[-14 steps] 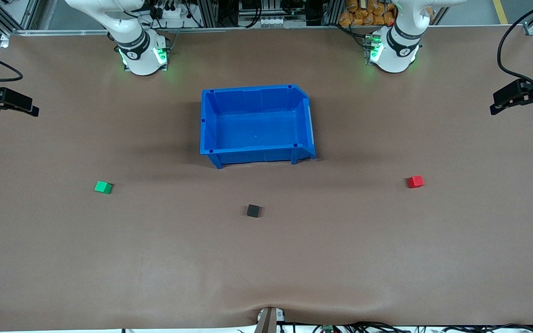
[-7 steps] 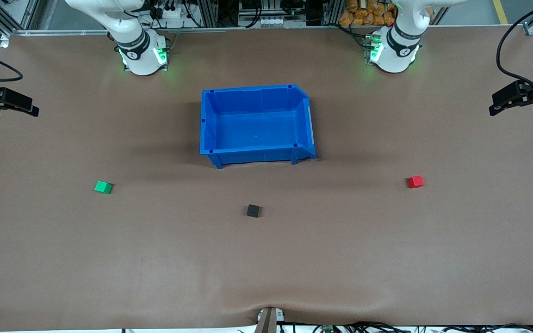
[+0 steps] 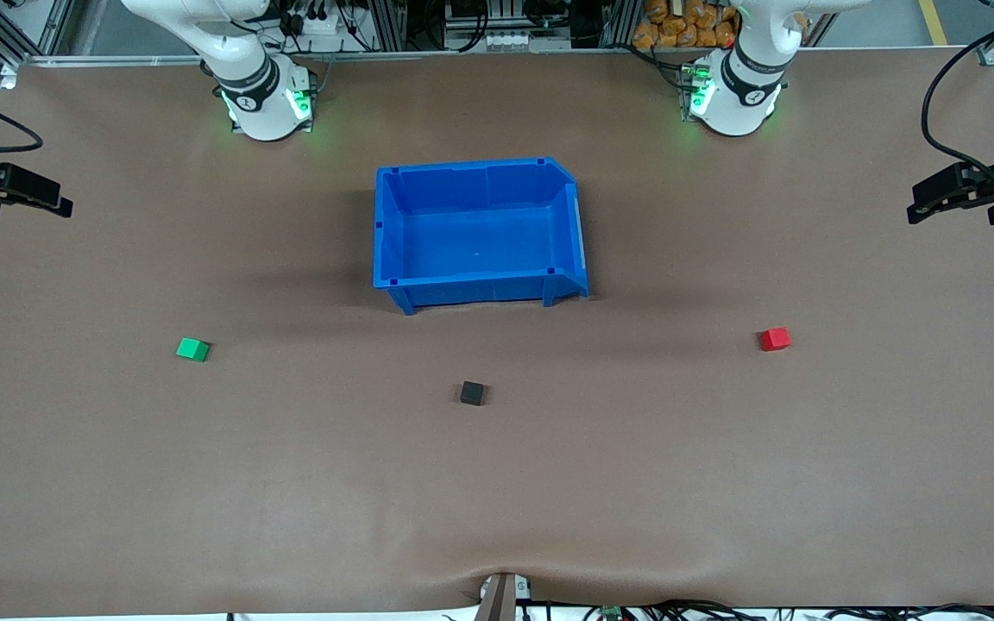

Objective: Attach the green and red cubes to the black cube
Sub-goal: 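Move the left gripper down toward the red cube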

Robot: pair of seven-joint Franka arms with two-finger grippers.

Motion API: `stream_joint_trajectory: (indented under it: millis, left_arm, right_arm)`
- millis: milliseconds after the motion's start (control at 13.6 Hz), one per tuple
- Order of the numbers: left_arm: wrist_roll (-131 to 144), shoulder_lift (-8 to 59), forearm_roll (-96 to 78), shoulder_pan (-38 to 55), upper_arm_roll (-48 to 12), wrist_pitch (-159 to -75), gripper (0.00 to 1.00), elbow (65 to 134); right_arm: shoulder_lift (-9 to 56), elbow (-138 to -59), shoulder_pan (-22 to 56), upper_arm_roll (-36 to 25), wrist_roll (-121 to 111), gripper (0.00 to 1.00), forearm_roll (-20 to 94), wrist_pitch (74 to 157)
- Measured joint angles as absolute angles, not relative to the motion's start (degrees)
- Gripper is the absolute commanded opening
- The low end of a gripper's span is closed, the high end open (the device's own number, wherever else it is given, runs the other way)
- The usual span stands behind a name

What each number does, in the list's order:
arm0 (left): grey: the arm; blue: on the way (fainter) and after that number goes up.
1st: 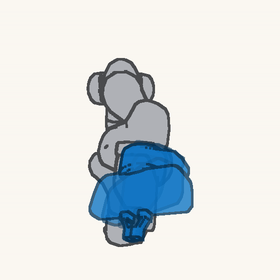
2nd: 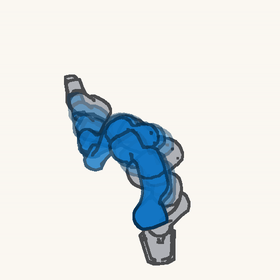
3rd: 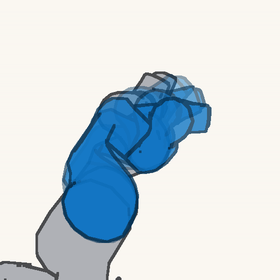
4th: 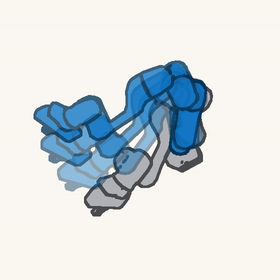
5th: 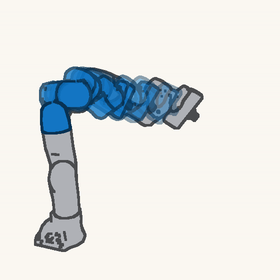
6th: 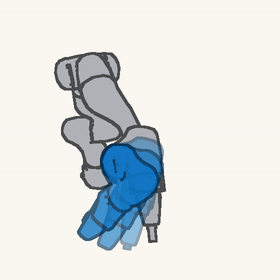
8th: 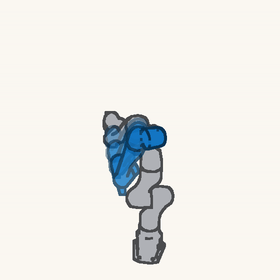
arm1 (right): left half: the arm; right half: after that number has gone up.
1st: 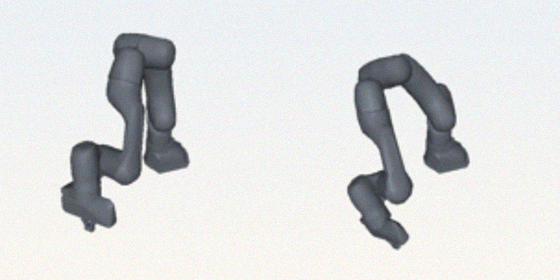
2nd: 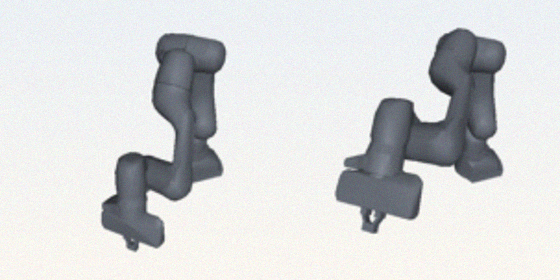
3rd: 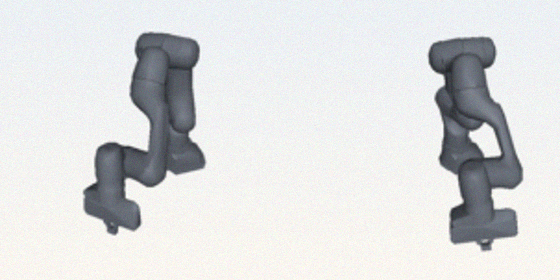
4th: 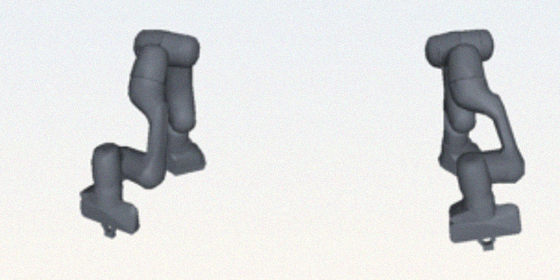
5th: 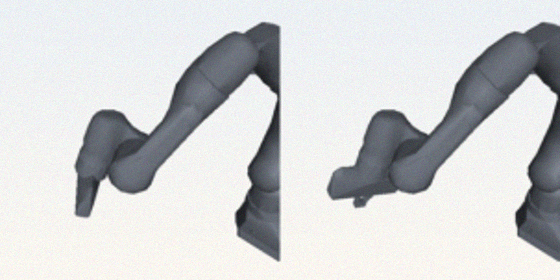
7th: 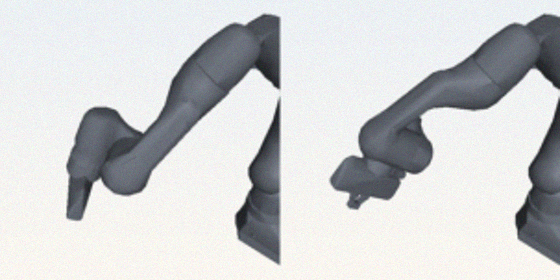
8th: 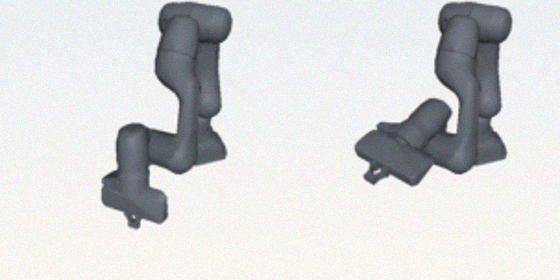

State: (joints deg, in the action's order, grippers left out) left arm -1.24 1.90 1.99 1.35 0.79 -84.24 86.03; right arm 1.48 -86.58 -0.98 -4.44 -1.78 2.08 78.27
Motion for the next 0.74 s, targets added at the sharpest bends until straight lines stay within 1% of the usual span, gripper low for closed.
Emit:
stream_joint_trajectory:
  millis: [368,589,736]
  left_arm:
    - [-1.30,2.76,1.99,1.33,0.78,-84.24,1.00,86.03]
    - [-1.29,5.07,1.99,1.28,0.84,-84.84,1.00,86.02]
    - [-1.20,7.04,1.99,1.28,0.85,-86.69,1.00,86.02]
  right_arm:
    - [1.95,-86.59,-0.97,-4.29,-1.78,1.00,2.14,78.27]
    - [2.24,-86.59,-0.97,-4.29,-1.78,1.00,2.14,78.27]
    - [2.24,-86.59,-0.97,-4.34,-1.78,1.00,2.14,78.28]
